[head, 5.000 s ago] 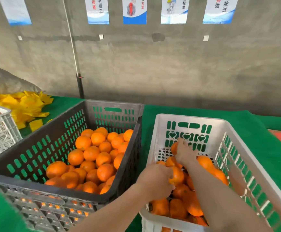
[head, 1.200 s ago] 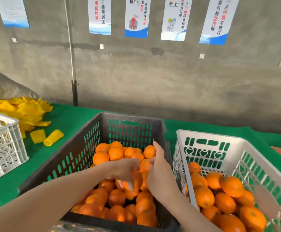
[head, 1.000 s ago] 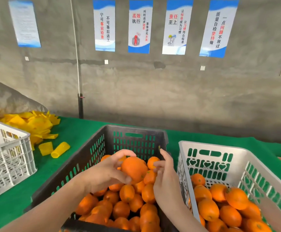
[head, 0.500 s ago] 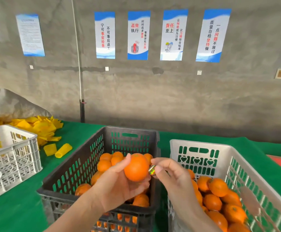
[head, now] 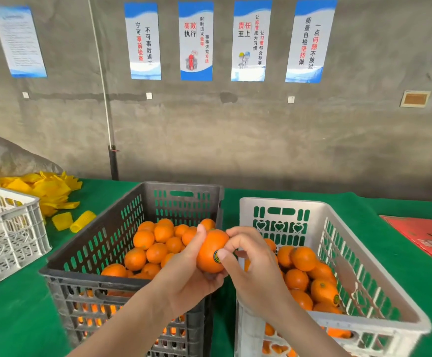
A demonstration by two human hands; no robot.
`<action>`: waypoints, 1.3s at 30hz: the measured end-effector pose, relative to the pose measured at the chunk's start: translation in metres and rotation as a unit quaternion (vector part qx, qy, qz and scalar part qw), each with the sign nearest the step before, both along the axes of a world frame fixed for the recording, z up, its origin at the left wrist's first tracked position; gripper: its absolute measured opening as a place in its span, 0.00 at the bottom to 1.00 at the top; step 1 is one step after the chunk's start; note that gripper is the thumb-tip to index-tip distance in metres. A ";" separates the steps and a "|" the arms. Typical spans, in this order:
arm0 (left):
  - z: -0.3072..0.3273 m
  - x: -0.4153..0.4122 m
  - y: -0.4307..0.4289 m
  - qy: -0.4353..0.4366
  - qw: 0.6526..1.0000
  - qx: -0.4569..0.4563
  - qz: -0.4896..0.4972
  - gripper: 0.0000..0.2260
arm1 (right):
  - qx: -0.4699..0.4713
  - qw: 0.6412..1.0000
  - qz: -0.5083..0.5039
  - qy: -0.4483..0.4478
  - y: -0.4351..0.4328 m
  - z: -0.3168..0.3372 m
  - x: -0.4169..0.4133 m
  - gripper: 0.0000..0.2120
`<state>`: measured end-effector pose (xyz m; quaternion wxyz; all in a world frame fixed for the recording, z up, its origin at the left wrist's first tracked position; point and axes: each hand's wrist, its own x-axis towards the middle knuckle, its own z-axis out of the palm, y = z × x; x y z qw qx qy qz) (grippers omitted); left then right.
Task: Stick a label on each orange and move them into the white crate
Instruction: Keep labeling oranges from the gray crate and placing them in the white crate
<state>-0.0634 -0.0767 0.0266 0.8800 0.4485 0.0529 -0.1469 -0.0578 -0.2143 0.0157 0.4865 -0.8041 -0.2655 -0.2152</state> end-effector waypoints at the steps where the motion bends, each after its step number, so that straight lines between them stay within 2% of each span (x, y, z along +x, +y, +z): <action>1: 0.000 -0.002 -0.003 -0.001 1.000 0.003 0.003 0.23 | -0.013 1.000 -0.005 -0.010 -0.002 0.000 -0.001 0.08; 8: -0.004 -0.012 -0.016 -0.026 0.999 0.030 0.022 0.21 | -0.098 0.988 -0.079 -0.093 -0.016 0.001 -0.007 0.09; 12: -0.007 -0.014 -0.022 -0.022 0.998 0.047 0.035 0.21 | -0.086 0.983 -0.117 -0.113 -0.021 0.000 -0.011 0.10; 13: -0.008 -0.015 -0.024 -0.011 0.998 0.046 0.037 0.22 | -0.079 0.984 -0.123 -0.105 -0.022 0.000 -0.011 0.10; 15: -0.010 -0.016 -0.028 0.021 0.998 0.038 0.040 0.23 | -0.062 0.990 -0.127 -0.018 -0.026 0.000 -0.009 0.21; 16: -0.011 -0.015 -0.030 0.036 0.998 0.033 0.041 0.24 | -0.037 0.992 -0.114 0.039 -0.030 0.000 -0.006 0.27; 18: -0.013 -0.013 -0.033 0.042 0.998 0.030 0.031 0.26 | 0.035 0.993 -0.042 0.109 -0.037 -0.004 -0.002 0.29; 20: -0.015 -0.010 -0.037 0.021 0.999 0.027 0.008 0.24 | 0.015 0.994 0.031 0.107 -0.039 -0.009 -0.005 0.30; 22: -0.016 -0.005 -0.047 0.000 0.999 0.032 -0.008 0.22 | -0.041 0.996 0.058 0.051 -0.037 -0.018 -0.005 0.32; 23: -0.017 -0.003 -0.054 -0.006 0.998 0.058 0.001 0.20 | -0.043 0.998 0.045 0.027 -0.038 -0.022 -0.002 0.32; 25: -0.021 0.007 -0.069 -0.037 0.979 0.193 0.061 0.17 | -0.026 0.999 -0.001 0.027 -0.047 -0.023 0.011 0.31; 27: -0.023 0.017 -0.080 -0.116 0.940 0.302 0.110 0.15 | -0.055 0.995 -0.066 0.058 -0.067 -0.021 0.032 0.30; 28: -0.026 0.022 -0.082 -0.174 0.907 0.368 0.109 0.12 | -0.091 0.986 -0.097 0.098 -0.082 -0.022 0.045 0.30; 30: -0.037 0.034 -0.083 -0.243 0.804 0.538 0.072 0.11 | -0.186 0.949 -0.144 0.210 -0.113 -0.025 0.068 0.28; 31: -0.044 0.040 -0.083 -0.253 0.763 0.593 0.046 0.11 | -0.242 0.922 -0.157 0.259 -0.128 -0.028 0.077 0.26; 32: -0.050 0.044 -0.083 -0.251 0.745 0.617 0.016 0.11 | -0.308 0.888 -0.165 0.299 -0.142 -0.032 0.084 0.23; 36: -0.076 0.055 -0.076 -0.250 0.727 0.637 -0.053 0.12 | -0.603 0.697 -0.121 0.369 -0.179 -0.056 0.104 0.18; 37: -0.080 0.057 -0.073 -0.252 0.732 0.631 -0.056 0.13 | -0.628 0.672 -0.111 0.376 -0.185 -0.062 0.108 0.19; 39: -0.083 0.059 -0.068 -0.248 0.748 0.613 -0.058 0.13 | -0.634 0.663 -0.111 0.383 -0.194 -0.068 0.112 0.22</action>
